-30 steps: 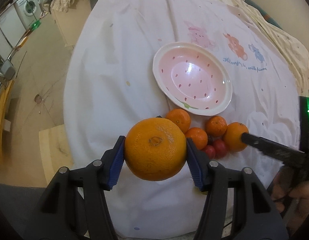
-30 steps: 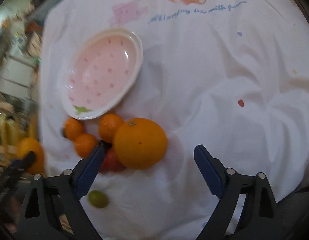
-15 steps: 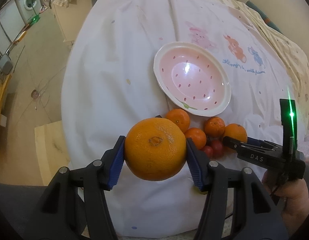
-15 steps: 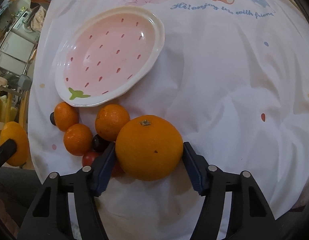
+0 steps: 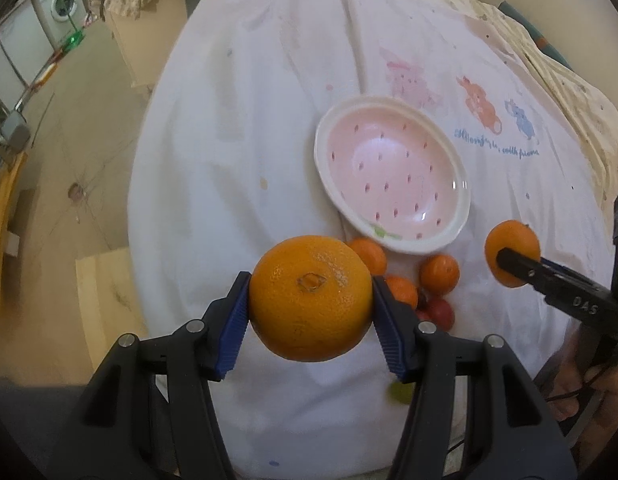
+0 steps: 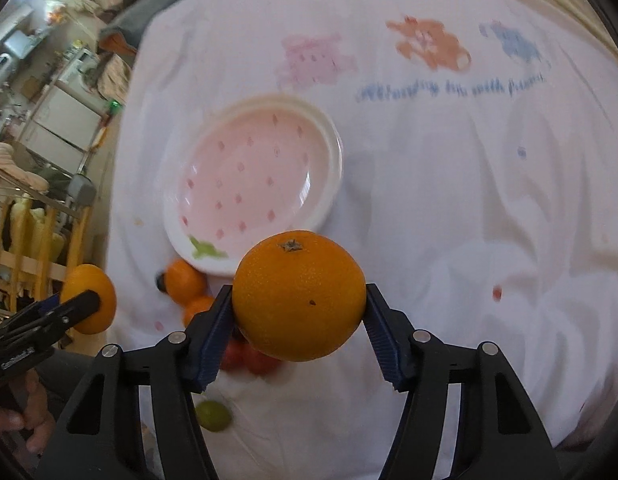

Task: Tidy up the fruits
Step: 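Grasp an orange with the right tool while the left tool holds the large orange, then lower the orange into the pink plate and open the right tool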

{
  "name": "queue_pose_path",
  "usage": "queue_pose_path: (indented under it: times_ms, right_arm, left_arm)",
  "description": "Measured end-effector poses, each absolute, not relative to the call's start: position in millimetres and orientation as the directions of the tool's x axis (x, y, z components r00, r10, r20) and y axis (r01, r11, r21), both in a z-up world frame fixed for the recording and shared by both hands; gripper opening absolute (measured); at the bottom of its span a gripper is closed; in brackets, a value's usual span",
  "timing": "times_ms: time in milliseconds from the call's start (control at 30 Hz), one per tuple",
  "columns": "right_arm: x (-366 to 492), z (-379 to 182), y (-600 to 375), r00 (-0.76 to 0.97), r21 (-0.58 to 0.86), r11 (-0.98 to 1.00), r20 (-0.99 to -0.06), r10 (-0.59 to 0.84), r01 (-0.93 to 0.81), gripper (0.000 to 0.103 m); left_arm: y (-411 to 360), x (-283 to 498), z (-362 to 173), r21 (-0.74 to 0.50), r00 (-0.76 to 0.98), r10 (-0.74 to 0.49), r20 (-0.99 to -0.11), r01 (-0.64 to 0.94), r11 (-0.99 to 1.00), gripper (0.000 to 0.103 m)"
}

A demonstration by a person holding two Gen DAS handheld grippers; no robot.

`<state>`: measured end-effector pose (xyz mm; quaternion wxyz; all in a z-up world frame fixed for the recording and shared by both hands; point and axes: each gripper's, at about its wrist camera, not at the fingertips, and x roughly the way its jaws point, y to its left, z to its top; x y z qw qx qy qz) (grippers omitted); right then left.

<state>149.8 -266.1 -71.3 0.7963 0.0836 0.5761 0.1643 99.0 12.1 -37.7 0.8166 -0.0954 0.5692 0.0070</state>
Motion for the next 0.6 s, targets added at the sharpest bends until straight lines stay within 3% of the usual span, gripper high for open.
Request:
queue_pose_path:
  times_ms: [300, 600]
  right_arm:
    - [201.1, -51.4, -252.5, 0.339, 0.337, 0.909, -0.849, 0.406, -0.244, 0.065]
    - [260.0, -76.4, -229.0, 0.320, 0.358, 0.881, -0.833, 0.451, -0.310, 0.065]
  left_arm:
    - [11.3, 151.6, -31.9, -0.132, 0.342, -0.082, -0.936, -0.127, 0.983, 0.054]
    - [13.6, 199.0, -40.7, -0.143, 0.366, -0.078, -0.927, -0.153, 0.978, 0.054]
